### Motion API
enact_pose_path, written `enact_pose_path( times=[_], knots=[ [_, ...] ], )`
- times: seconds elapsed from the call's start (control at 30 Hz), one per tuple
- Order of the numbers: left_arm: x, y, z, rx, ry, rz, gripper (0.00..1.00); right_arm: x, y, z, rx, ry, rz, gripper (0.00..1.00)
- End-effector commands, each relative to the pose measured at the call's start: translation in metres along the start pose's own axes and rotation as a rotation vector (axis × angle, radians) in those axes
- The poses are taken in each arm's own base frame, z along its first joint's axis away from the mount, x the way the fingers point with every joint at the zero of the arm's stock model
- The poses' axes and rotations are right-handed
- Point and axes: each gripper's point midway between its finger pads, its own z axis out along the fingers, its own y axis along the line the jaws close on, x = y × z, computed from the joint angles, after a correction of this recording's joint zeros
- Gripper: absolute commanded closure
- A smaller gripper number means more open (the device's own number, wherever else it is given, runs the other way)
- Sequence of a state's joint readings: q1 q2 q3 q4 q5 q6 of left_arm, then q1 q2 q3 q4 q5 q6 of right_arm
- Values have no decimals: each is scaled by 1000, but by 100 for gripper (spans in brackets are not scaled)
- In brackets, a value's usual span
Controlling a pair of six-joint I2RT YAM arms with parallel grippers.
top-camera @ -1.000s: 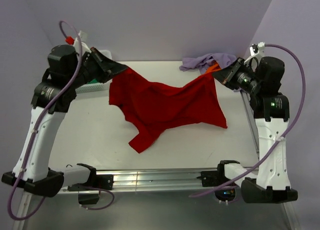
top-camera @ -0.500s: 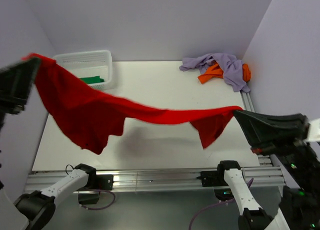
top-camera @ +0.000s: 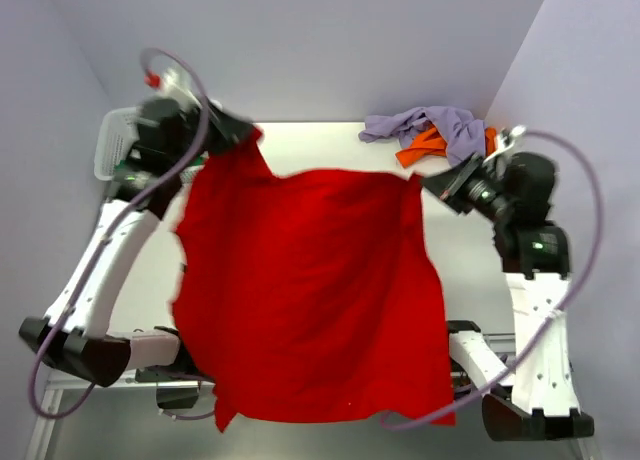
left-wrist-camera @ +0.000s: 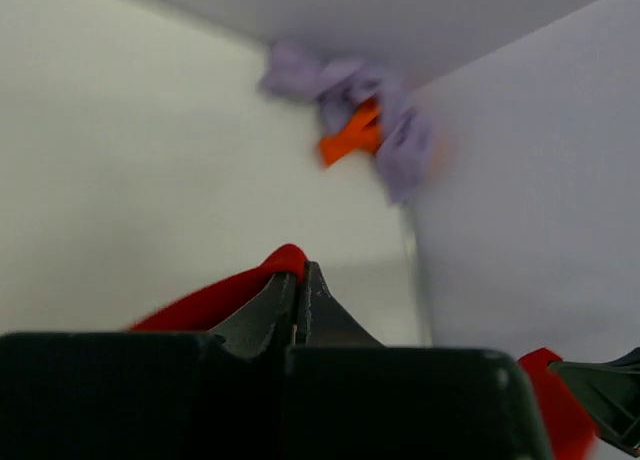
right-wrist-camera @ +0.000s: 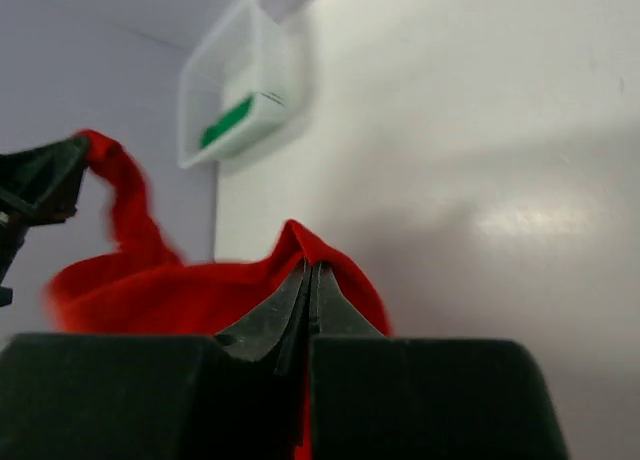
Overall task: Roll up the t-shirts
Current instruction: Flatten the tshirt
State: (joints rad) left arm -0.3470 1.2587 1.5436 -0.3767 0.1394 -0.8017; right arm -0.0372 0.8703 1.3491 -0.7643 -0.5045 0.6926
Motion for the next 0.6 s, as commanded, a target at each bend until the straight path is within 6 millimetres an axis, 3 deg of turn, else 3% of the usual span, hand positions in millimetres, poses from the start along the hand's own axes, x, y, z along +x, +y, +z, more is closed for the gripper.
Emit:
enact_pose_path(
  times=[0.0,0.03,0.1,0.13,0.2,0.3,0.37,0.43,0.47,0.5,0.57],
  knots=[
    [18,5,-9,76,-10,8,99,27,-46,6,63,-48,10,100],
    [41,30,2,41,25,9,100,36,-58,9,77,-52,30,100],
    [61,53,15,10,54,5,100,55,-98,30,129,-48,61,100],
    [76,71,28,-14,78,1,100,59,-108,37,142,-52,82,100],
    [87,85,43,-35,99,-1,100,65,-129,53,156,-66,88,100],
    [107,121,82,-123,140,-12,100,64,-162,80,259,-33,82,100],
    [96,119,103,-105,114,-3,100,58,-174,93,303,-23,64,100],
    [97,132,132,-133,123,14,100,49,-187,113,338,0,42,100],
    [98,137,143,-140,131,19,100,34,-186,121,351,-28,22,100],
    [99,141,153,-140,135,28,100,38,-202,135,389,12,27,100],
    [103,156,183,-147,157,24,100,30,-211,152,416,26,20,100]
  ],
)
